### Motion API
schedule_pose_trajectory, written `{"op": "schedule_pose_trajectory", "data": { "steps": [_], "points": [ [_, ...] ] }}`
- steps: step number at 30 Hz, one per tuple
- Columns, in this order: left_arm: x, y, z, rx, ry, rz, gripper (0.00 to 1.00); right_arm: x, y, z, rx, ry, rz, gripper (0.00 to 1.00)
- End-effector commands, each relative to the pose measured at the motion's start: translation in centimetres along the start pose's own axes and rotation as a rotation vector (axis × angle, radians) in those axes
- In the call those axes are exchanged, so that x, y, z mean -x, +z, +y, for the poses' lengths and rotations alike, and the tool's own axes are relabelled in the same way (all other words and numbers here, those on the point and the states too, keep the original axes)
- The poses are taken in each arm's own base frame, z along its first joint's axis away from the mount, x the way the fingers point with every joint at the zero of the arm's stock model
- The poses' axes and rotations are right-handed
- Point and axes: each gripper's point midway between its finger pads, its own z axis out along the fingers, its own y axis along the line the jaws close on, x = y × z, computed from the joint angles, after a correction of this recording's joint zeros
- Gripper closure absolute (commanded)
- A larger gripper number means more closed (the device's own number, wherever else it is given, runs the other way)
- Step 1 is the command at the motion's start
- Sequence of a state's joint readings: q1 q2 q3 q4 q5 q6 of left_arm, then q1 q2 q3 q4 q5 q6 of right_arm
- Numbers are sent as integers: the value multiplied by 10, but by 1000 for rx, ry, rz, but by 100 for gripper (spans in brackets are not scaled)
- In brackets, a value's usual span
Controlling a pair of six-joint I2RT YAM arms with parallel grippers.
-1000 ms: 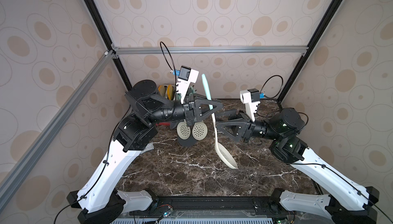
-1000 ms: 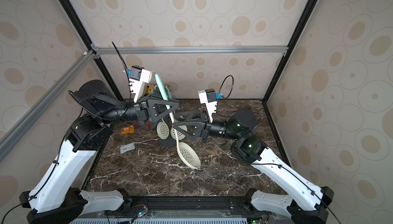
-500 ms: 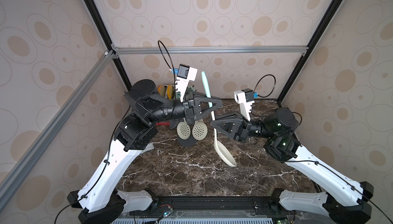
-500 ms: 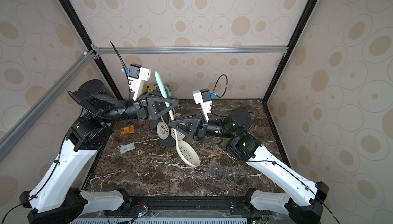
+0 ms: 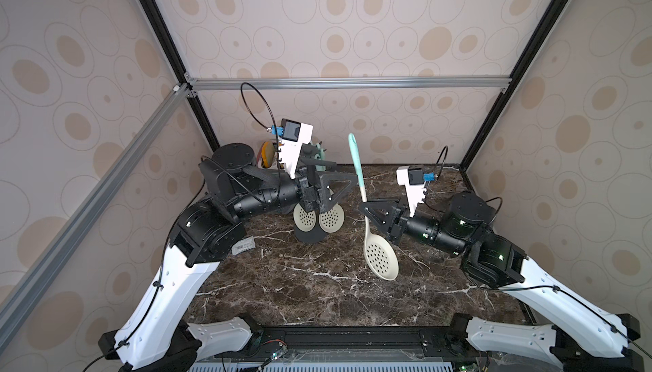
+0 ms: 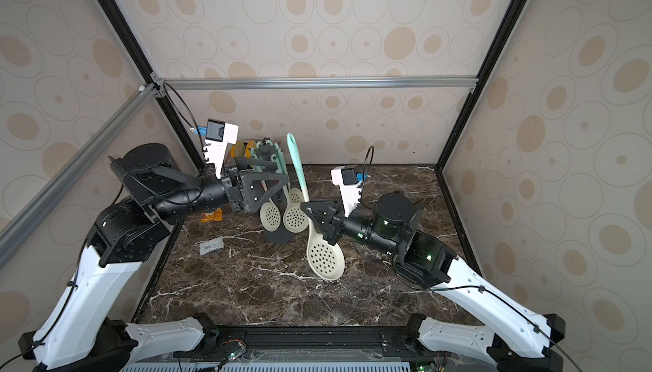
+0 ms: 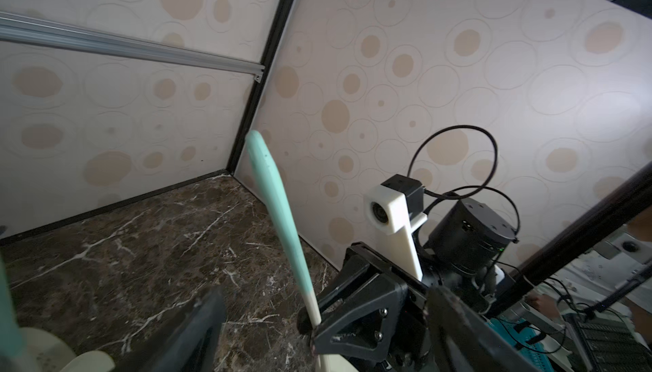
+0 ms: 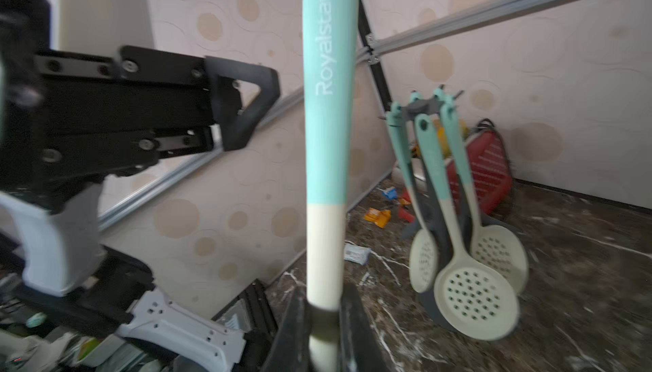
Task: Hang the skimmer on the kitchen utensil rack
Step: Pick up the skimmer from the center of the board.
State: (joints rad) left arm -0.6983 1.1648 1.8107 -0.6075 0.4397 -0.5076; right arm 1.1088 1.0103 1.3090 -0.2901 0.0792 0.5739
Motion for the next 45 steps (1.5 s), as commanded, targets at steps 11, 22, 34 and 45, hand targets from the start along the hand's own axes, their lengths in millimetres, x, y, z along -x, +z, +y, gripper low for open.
{"op": "schedule_pose_trajectory", "data": {
  "steps": [11, 22, 34, 45],
  "points": [
    [3, 13, 35, 166, -51, -43, 11, 13, -2, 0, -443, -383, -42, 100],
    [-20, 39, 23, 78, -126, -32, 44, 16, 7, 18, -386, -373, -77, 100],
    [-3, 39, 13, 33, -139, -107, 62, 5, 7, 16, -365, -332, -74, 100],
    [12, 36, 9, 34, -135, -154, 80, -6, 4, 14, -341, -308, -56, 100]
  ]
}}
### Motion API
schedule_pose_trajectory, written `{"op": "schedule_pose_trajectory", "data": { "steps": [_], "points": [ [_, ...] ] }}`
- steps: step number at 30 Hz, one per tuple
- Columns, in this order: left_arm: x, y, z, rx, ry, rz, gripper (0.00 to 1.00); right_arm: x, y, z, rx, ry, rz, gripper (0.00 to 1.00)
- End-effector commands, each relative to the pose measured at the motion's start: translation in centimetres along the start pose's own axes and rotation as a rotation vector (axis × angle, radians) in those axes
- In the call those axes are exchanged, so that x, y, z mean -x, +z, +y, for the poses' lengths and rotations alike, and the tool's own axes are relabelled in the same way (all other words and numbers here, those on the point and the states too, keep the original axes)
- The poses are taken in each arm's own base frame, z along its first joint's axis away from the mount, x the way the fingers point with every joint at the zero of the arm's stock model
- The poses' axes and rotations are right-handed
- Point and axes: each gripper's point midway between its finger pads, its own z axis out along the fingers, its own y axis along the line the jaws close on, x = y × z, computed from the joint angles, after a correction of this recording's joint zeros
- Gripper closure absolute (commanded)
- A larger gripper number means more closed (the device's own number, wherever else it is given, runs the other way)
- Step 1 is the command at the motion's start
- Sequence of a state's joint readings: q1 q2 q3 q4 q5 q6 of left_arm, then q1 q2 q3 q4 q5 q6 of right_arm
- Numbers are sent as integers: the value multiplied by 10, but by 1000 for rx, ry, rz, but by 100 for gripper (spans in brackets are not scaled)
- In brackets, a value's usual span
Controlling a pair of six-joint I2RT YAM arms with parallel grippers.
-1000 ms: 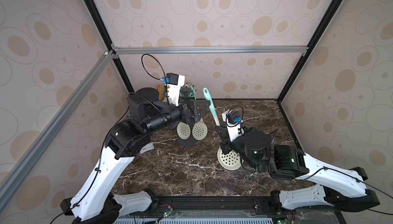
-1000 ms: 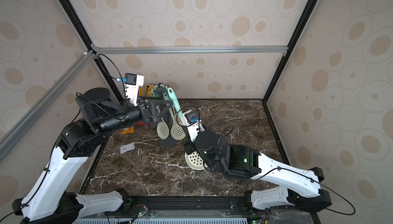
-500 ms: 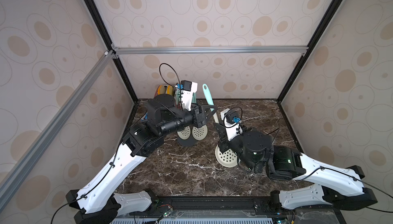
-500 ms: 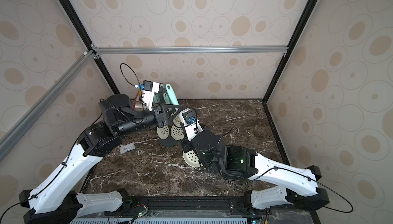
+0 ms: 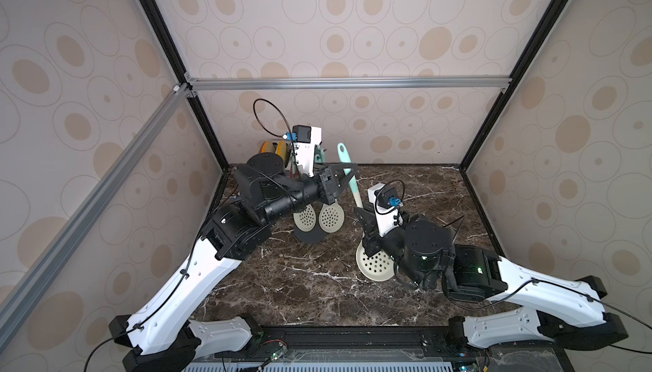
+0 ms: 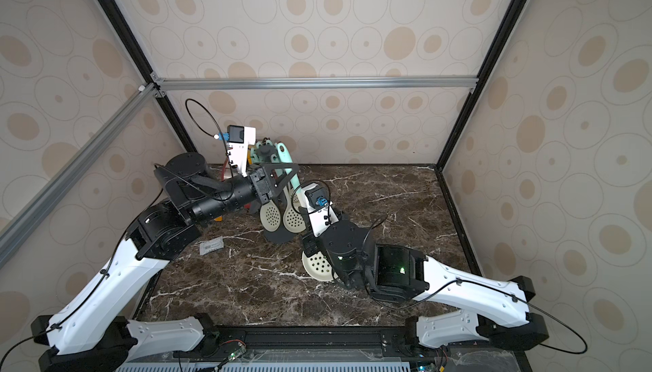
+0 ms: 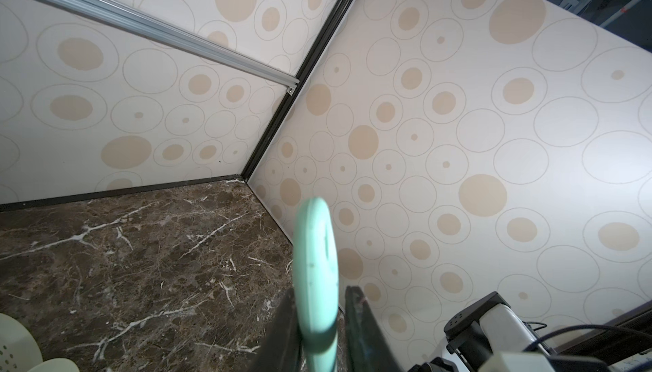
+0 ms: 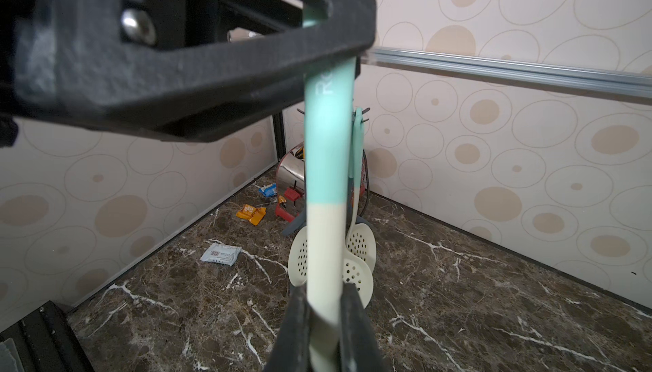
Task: Hang the skimmer on the kitchen utensil rack
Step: Pick up the skimmer from the center of the board.
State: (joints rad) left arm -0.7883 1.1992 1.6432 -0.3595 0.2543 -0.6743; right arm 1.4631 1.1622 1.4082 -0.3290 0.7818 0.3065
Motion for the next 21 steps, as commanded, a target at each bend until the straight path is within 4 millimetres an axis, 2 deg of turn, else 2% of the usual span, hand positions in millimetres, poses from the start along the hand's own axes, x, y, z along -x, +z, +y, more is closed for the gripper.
{"op": "schedule_pose_trajectory", "data": {
  "steps": [1, 4, 6, 7, 9, 10, 12, 15, 17, 21],
  "points": [
    [21, -11, -15, -29, 14, -67, 83, 5, -7, -2, 13, 43, -21, 100],
    [17, -13, -12, -17, 23, -49, 100, 5, -7, 1, 38, 37, -28, 100],
    [14, -16, -11, -9, 41, -33, 100, 8, -9, 8, 83, 15, -36, 100],
    [13, -19, -11, -12, 48, -21, 100, 10, -11, 13, 120, -7, -40, 91],
    [11, -22, -7, -29, 47, 13, 100, 15, -17, 23, 210, -45, -54, 58],
    [11, -26, -5, -36, 43, 30, 100, 16, -20, 25, 247, -55, -54, 44],
    [8, -32, -2, -58, 53, 67, 100, 17, -24, 22, 316, -45, -37, 32],
    [0, -41, -5, -92, 83, 144, 100, 16, -25, 15, 455, 36, 14, 27],
    [-8, -45, 1, -69, 101, 191, 100, 14, -24, 15, 557, 76, 61, 26],
    [-1, -50, -12, -163, 90, 179, 100, 26, -23, 23, 765, 218, 73, 24]
  ]
}}
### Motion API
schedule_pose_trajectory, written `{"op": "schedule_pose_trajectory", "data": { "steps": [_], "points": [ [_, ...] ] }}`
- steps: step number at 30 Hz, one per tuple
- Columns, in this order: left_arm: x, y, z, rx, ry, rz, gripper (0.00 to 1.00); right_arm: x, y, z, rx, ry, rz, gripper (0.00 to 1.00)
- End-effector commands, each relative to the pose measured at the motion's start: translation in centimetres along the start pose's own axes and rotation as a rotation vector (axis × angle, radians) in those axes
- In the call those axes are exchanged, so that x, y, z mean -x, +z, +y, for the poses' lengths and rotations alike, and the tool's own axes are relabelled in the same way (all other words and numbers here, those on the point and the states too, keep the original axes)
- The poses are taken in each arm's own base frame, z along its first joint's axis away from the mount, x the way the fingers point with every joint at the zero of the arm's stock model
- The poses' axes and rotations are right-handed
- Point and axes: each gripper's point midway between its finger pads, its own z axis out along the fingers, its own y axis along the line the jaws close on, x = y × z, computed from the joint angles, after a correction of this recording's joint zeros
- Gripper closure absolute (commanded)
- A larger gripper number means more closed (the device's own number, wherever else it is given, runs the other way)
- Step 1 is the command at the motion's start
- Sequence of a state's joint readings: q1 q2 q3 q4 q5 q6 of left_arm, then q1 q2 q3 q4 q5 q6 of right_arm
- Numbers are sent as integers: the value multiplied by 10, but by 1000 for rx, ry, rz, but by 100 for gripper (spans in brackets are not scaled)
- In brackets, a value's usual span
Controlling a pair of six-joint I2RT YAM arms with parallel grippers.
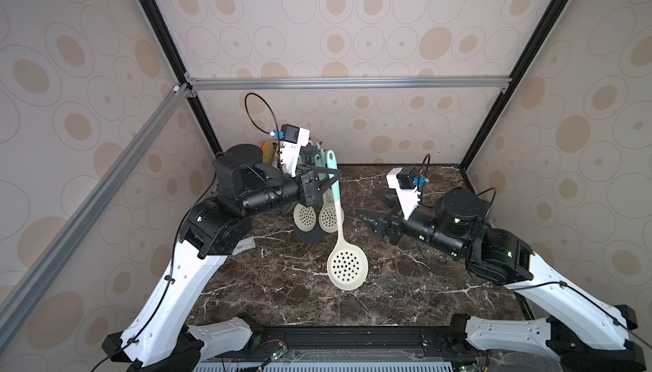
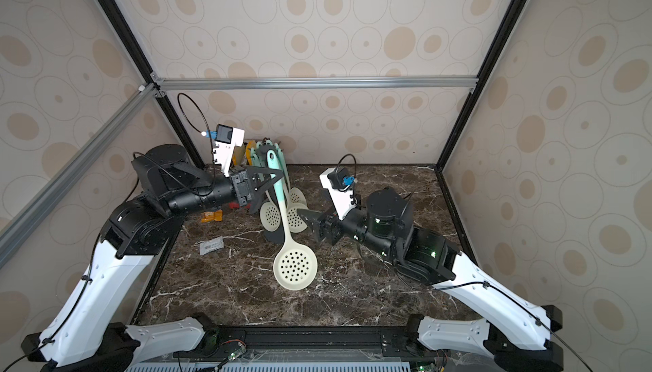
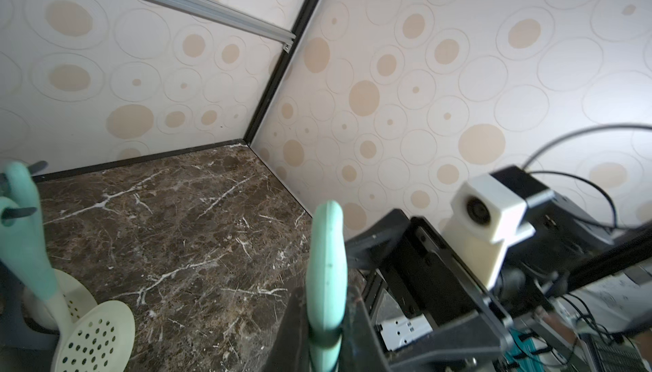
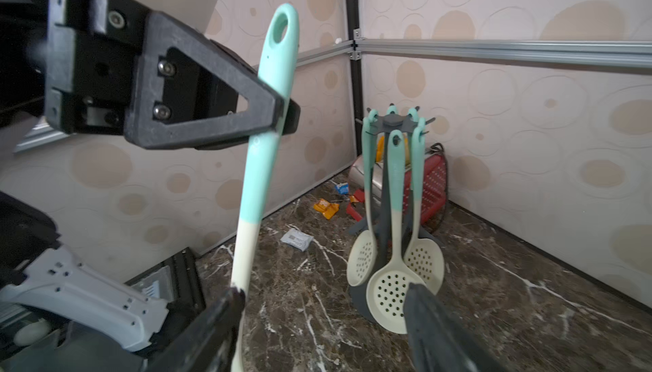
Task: Hang the skimmer on the kitchen utensil rack
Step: Pick up the skimmer from the center of the board.
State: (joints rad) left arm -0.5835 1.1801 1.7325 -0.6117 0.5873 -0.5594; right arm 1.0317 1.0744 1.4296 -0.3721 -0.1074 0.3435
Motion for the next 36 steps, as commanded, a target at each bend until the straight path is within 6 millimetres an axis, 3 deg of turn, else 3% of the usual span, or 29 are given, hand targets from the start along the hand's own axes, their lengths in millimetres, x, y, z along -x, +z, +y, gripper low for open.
{"op": "schedule_pose_trajectory", "data": {
  "steps": [1, 6, 10, 17, 31, 36],
  "points": [
    [8, -15, -30, -143, 48, -6, 100, 7, -1, 43, 354, 128, 19, 23],
    [10, -18, -40, -191, 48, -12, 100, 34, 0, 67, 540, 168, -41, 22],
    [15, -21, -51, -252, 46, -38, 100, 46, 10, 67, 581, 244, -104, 28],
    [20, -27, -60, -283, 52, -63, 100, 53, 19, 64, 614, 332, -163, 55],
    [23, -27, -55, -250, 54, -81, 100, 48, 20, 71, 670, 361, -150, 74],
    [23, -25, -52, -241, 49, -82, 100, 50, 22, 77, 708, 373, -153, 74]
  ]
}}
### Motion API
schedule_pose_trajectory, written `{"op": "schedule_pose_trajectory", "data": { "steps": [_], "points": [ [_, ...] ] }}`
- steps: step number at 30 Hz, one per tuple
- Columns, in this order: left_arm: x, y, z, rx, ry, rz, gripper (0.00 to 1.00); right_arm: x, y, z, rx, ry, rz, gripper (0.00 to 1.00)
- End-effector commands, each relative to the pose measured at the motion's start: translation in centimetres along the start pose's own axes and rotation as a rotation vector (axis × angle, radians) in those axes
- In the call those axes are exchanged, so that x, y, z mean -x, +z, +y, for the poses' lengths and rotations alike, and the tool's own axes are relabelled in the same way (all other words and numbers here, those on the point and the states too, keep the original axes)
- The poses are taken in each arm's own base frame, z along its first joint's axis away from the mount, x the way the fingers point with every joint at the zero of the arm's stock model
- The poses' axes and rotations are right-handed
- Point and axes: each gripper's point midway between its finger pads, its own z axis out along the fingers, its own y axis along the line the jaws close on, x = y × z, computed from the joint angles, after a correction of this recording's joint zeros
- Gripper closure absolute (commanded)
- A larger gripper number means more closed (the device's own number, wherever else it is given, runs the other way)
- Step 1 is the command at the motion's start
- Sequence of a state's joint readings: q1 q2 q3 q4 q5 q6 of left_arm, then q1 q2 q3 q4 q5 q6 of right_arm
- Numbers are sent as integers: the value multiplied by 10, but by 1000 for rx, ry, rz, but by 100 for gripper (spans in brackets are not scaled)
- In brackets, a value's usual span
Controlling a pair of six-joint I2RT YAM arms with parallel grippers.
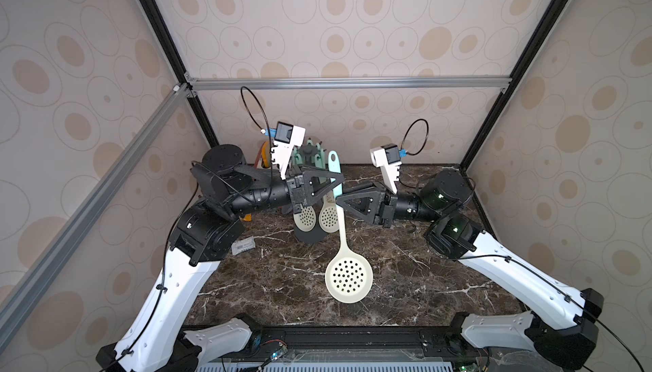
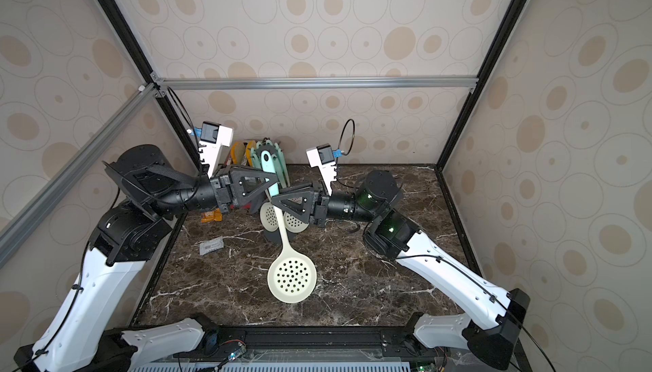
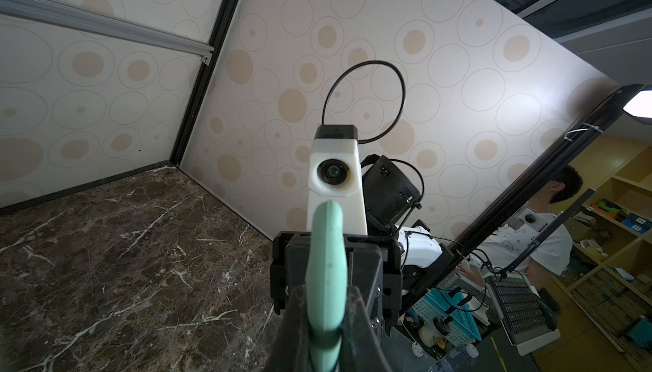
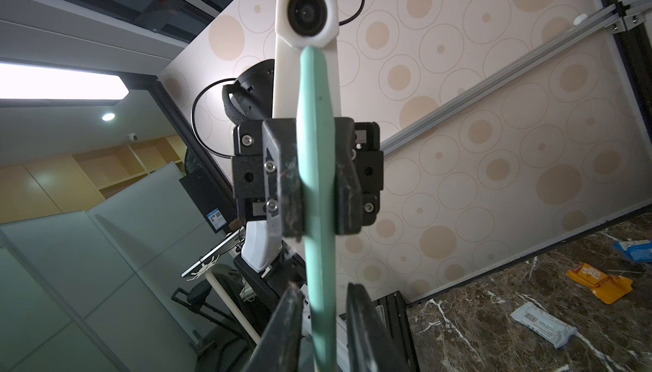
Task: Hang the skimmer on the kitchen utensil rack
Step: Pick up the skimmer from the center of the board.
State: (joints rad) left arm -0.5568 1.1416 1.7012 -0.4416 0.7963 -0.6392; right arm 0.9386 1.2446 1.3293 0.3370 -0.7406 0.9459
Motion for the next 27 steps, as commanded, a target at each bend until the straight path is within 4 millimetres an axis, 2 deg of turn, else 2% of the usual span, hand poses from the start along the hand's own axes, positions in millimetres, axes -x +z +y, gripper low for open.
{"op": "schedule_pose_trajectory", "data": {
  "steps": [1, 4, 9, 11, 12, 13, 15, 17, 19, 20, 23, 25, 27],
  "points": [
    [11, -6, -9, -11, 33, -43, 100, 4, 2, 13, 59, -19, -14, 74],
    [9, -6, -7, -3, 32, -39, 100, 5, 2, 13, 56, -20, -17, 79],
    [5, -8, 0, 42, 42, -27, 100, 1, -1, 11, 32, -28, -17, 100],
    [4, -11, 5, 86, 55, -18, 100, 0, -5, 7, 1, -39, -23, 100],
    [3, -14, 8, 115, 66, -10, 95, -1, -7, 6, -17, -45, -23, 100],
    [4, -17, 10, 147, 82, -6, 83, -2, -10, 4, -38, -52, -26, 100],
    [-2, -29, 20, 256, 106, 27, 53, -6, -15, -8, -111, -70, -19, 100],
    [-4, -46, 35, 398, 130, 41, 29, -13, -19, -19, -180, -85, -4, 100],
    [-7, -68, 51, 553, 144, 58, 17, -18, -22, -33, -240, -93, 4, 100],
    [-10, -81, 60, 640, 145, 67, 12, -20, -22, -40, -260, -93, 4, 100],
    [-22, -120, 86, 882, 133, 94, 11, -28, -17, -58, -296, -79, 27, 100],
    [-33, -138, 96, 975, 121, 116, 11, -33, -10, -69, -302, -56, 53, 100],
    [-44, -146, 99, 1002, 105, 130, 10, -38, -2, -79, -299, -38, 79, 100]
  ]
}}
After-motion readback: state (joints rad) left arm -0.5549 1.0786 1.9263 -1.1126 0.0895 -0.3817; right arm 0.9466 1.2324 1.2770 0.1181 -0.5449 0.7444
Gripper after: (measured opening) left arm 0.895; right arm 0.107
